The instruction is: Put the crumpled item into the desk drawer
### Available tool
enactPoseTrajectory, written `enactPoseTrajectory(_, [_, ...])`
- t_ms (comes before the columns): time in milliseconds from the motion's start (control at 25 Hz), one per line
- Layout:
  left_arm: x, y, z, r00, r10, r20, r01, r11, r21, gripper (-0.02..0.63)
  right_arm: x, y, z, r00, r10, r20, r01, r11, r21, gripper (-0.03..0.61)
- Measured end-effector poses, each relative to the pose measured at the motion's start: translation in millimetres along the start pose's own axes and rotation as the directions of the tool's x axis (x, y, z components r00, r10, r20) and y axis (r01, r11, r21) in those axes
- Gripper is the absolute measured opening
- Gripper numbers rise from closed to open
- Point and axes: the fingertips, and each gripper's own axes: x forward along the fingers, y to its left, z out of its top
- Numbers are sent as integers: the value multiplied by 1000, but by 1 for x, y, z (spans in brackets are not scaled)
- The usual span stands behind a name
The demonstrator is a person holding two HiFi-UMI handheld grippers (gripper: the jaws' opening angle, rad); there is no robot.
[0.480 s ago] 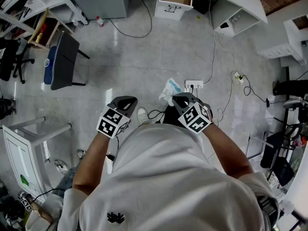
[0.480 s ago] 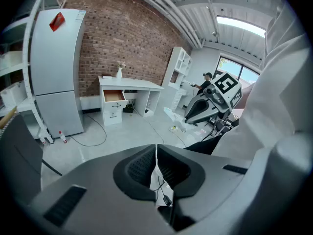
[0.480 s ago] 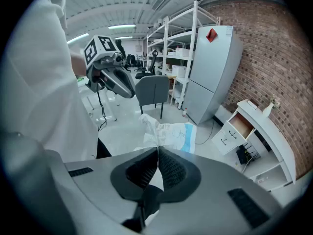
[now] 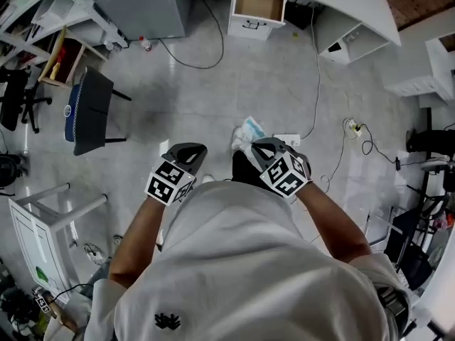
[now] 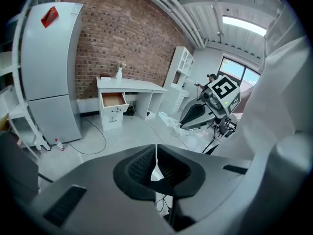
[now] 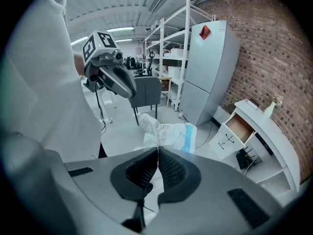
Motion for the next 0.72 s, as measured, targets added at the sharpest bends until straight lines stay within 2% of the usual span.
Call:
enactPoseTrajectory(200, [62,31,96,1000,10,-7,-9,999,46,29,3,-113,6,999,-9,42,9,1000,-3,31])
enactPoseTrajectory(400, [118,51,163,1000,8,-2,-8,998,56,29,9,-206,-2,998,-27,60,27,1000,-7,31])
enactPoseTrajectory(560, [145,70,199,1000,-22,-18,23,998,59,29,19,-257,1,998,-35,60,34,999,22,31])
enactPoseTrajectory(720, [162,109,226,999,-44,-22,45,998,52,29,40,-299,17,998,-45,50,43,998,46,31])
